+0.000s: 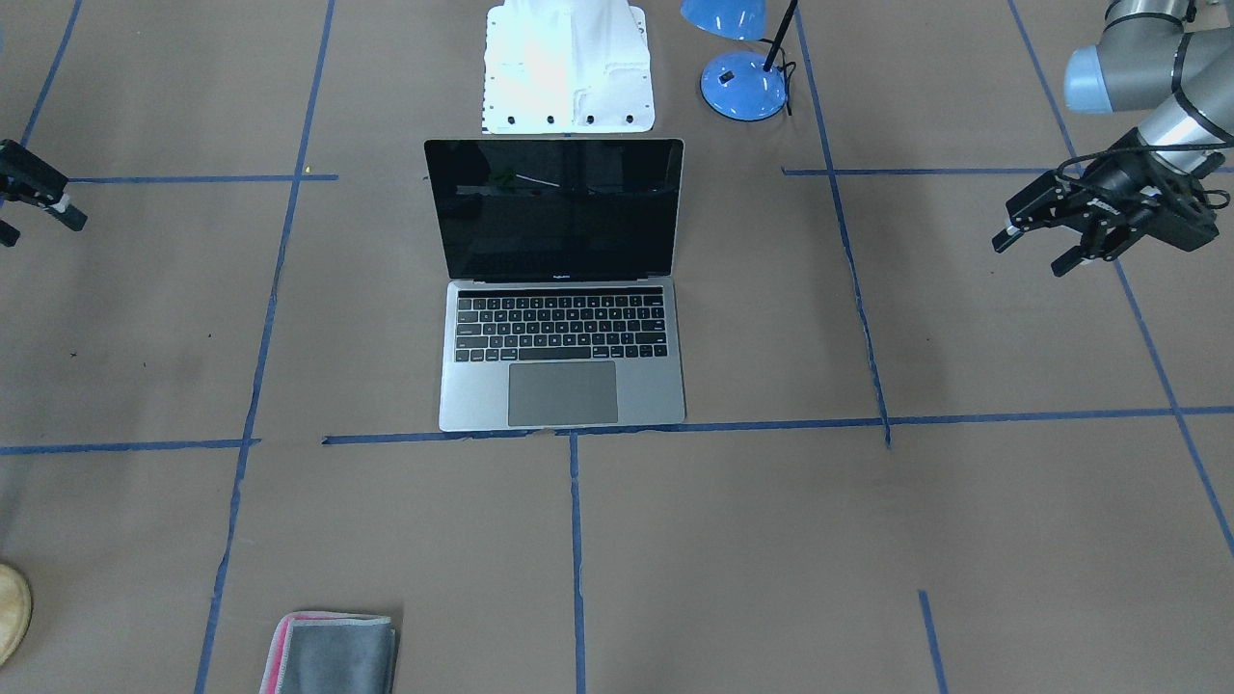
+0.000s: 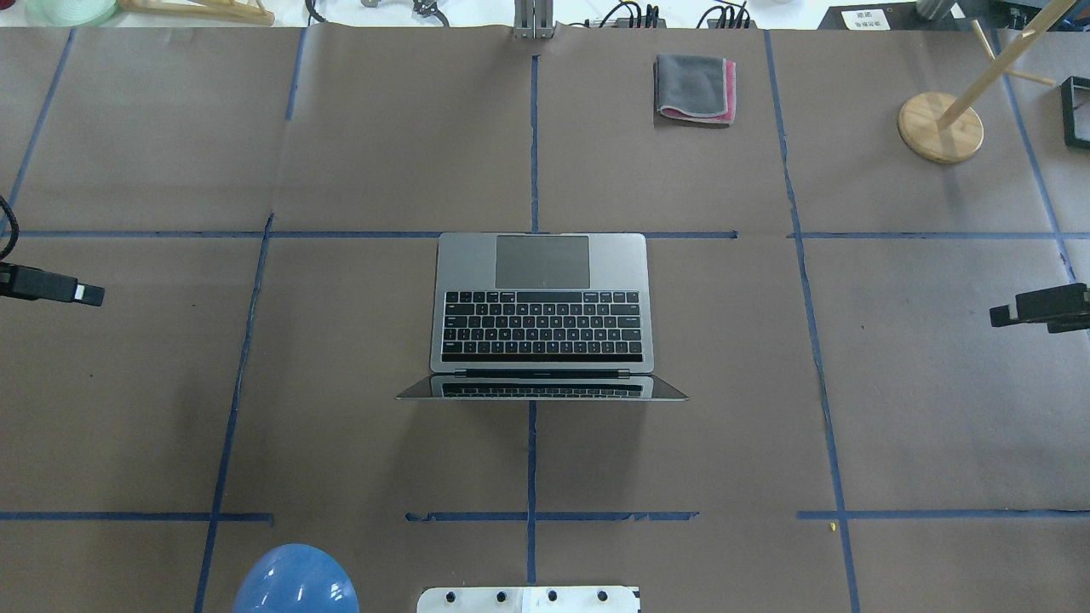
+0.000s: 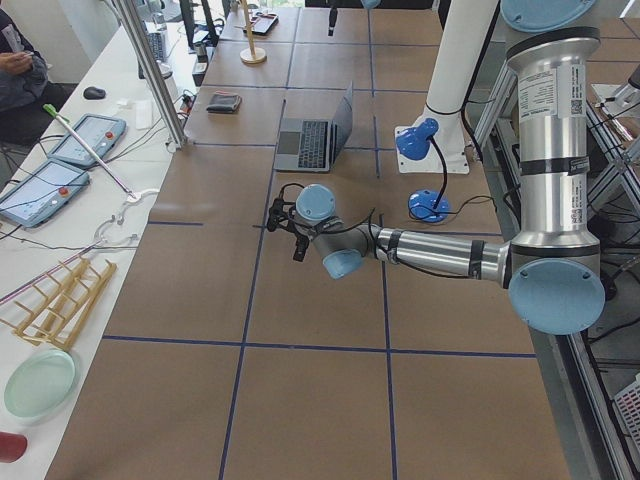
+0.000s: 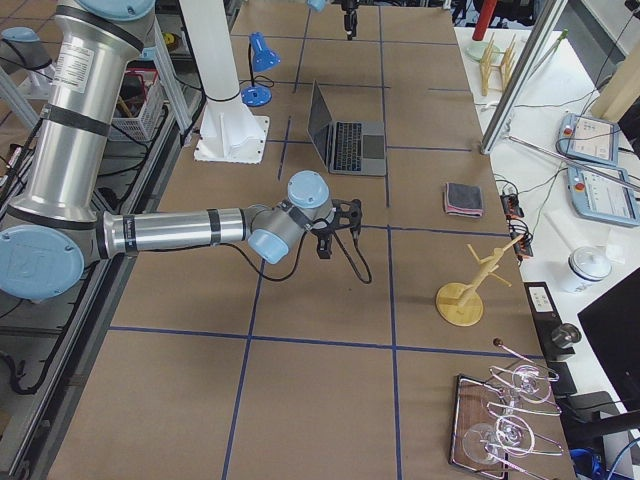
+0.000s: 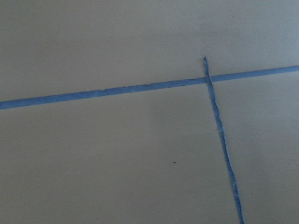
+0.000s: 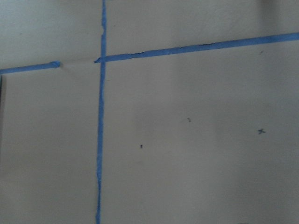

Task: Close laptop

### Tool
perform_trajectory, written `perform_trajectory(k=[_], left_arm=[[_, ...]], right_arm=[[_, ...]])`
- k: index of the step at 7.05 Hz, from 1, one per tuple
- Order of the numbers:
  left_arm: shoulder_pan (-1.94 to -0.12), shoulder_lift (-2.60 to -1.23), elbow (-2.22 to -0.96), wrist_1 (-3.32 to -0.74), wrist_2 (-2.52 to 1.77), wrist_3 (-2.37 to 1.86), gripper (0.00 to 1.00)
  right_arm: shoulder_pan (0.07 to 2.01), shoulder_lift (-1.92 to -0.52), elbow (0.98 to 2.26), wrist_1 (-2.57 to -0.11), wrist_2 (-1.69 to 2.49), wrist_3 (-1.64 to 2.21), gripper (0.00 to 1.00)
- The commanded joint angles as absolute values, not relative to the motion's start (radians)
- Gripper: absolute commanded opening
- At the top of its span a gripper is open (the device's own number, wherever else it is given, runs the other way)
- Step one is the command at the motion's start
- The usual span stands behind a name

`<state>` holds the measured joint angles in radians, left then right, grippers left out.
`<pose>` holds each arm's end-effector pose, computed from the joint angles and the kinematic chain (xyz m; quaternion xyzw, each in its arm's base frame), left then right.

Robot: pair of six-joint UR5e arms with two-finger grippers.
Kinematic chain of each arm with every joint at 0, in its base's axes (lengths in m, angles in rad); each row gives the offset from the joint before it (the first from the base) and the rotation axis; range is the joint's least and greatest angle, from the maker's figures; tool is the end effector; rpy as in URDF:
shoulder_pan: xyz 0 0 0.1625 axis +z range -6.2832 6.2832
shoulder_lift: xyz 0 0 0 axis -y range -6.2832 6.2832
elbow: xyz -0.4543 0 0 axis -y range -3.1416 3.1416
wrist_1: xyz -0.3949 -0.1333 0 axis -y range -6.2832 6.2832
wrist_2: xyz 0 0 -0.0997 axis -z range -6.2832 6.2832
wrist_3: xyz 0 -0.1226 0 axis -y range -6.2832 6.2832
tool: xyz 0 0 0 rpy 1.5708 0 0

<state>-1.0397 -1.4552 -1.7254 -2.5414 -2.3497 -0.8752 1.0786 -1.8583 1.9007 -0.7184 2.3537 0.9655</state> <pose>0.1969 -0.4284 0.5604 0.1264 0.5428 0.0423 0.8292 -0.1458 -0.3710 0.5580 0.0692 -0.5229 0.0349 0.8488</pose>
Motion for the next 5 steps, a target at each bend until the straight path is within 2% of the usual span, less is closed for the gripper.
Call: perform_trajectory(k=[1, 5], left_arm=[[-0.965, -1.459, -1.726, -2.701, -2.350, -1.056, 1.00], [-0.856, -1.463, -1.810, -2.732, -2.336, -1.215, 1.00]], right_arm=[[0.961, -1.870, 1.901, -0.509, 2.347, 1.122, 0.99], [0.845, -1.870, 1.904, -0.261, 2.323, 1.281, 0.97]])
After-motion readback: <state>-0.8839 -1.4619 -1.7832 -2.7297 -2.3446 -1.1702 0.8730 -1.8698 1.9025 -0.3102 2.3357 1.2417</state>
